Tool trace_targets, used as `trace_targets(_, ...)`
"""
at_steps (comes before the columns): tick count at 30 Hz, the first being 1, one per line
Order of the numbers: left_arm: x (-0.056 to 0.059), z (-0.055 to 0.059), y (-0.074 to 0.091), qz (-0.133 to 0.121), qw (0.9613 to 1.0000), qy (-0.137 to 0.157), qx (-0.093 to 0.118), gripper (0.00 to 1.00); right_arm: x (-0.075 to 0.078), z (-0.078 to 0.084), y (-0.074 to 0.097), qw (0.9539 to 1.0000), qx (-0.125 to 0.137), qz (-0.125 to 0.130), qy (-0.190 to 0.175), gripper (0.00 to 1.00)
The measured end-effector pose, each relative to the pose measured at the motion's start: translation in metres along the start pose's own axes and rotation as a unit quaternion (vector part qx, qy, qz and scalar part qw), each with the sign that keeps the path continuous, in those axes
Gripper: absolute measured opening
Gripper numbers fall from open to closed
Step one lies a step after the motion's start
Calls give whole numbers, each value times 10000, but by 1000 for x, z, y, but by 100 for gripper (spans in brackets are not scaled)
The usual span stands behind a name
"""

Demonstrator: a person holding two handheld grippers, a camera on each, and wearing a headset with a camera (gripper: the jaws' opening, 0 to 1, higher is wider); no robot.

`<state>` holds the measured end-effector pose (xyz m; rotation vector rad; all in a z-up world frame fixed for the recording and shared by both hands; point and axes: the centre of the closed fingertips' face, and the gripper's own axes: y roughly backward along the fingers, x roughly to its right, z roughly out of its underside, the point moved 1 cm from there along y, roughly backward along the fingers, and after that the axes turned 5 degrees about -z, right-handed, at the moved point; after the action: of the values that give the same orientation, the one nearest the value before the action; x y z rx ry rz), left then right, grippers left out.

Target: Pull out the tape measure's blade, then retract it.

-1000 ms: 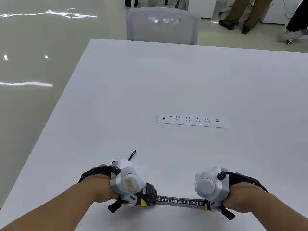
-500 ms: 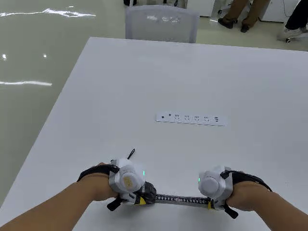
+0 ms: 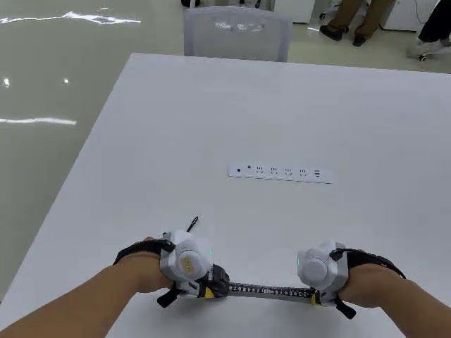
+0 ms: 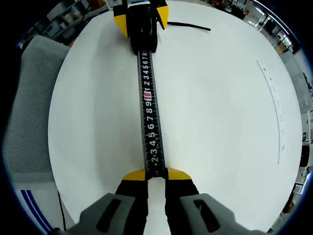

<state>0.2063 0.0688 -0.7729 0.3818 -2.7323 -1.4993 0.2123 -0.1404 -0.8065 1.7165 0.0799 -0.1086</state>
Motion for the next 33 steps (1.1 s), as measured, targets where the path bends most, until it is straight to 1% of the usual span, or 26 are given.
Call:
trace_targets(5, 0, 0, 0, -5, 10000, -4, -5, 32, 1, 4, 2, 10000, -20, 9, -2, 10)
trace_targets(9, 0, 0, -1, -4, 10000, -3, -11, 32, 3, 10, 0, 10000, -33, 21, 14, 10)
trace_targets(14, 1, -1, 0, -8, 10000, -8, -14, 32, 2, 15, 3, 10000, -56, 26, 3, 10)
trace_targets(17, 0, 2, -1, -1, 10000, -8, -16, 32, 2, 19, 4, 10000, -64, 28, -28, 10)
trace_targets(25, -1, 3, -2, 1, 10000, -3, -14, 32, -1, 19, 8, 10000, -63, 10, -11, 10)
trace_targets(30, -1, 3, -3, 7, 10000, 5, -11, 32, 0, 22, 7, 10000, -72, 4, -16, 10)
trace_targets(33, -2, 4, -4, 6, 10000, 3, -12, 32, 2, 28, 5, 10000, -84, 1, -22, 10)
